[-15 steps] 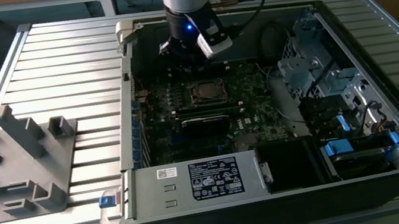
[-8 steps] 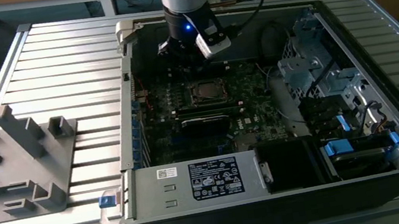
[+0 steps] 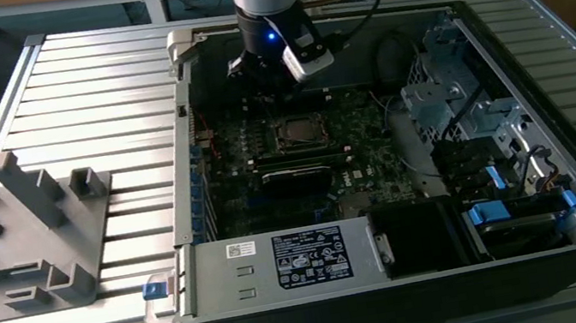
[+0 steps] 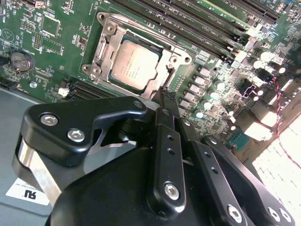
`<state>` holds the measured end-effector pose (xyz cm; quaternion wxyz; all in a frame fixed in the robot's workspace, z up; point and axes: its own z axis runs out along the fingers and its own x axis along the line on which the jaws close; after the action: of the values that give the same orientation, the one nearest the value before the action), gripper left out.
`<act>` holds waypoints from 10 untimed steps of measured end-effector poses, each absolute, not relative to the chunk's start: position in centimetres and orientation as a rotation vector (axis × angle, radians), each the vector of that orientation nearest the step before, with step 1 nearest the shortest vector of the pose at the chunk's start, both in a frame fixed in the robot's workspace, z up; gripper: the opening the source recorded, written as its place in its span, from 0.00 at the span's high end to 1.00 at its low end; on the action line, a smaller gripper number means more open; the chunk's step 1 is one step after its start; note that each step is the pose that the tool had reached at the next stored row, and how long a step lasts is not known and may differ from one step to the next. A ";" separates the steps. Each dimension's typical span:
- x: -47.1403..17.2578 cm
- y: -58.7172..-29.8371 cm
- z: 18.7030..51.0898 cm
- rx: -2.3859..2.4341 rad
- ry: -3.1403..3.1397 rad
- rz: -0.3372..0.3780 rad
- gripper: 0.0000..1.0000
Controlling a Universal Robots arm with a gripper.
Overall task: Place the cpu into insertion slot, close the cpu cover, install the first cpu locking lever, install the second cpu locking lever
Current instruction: 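Install the first cpu locking lever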
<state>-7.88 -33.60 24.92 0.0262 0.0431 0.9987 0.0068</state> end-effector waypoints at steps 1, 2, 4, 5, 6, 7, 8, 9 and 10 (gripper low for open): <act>-7.9 -33.6 25.0 0.133 3.086 0.021 0.90; -7.9 -33.6 25.1 0.133 3.086 0.021 0.90; -7.9 -33.6 25.1 0.133 3.086 0.021 0.90; -7.9 -33.6 25.1 0.133 3.086 0.021 0.90; -7.9 -33.6 25.1 0.133 3.086 0.021 0.90; -7.9 -33.6 25.2 0.133 3.086 0.021 0.90; -7.9 -33.6 25.2 0.133 3.086 0.021 0.90; -7.9 -33.6 25.2 0.133 3.086 0.021 0.90; -7.9 -33.6 25.3 0.133 3.086 0.021 0.90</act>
<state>-7.89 -33.60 25.25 0.0262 0.0431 0.9987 0.0068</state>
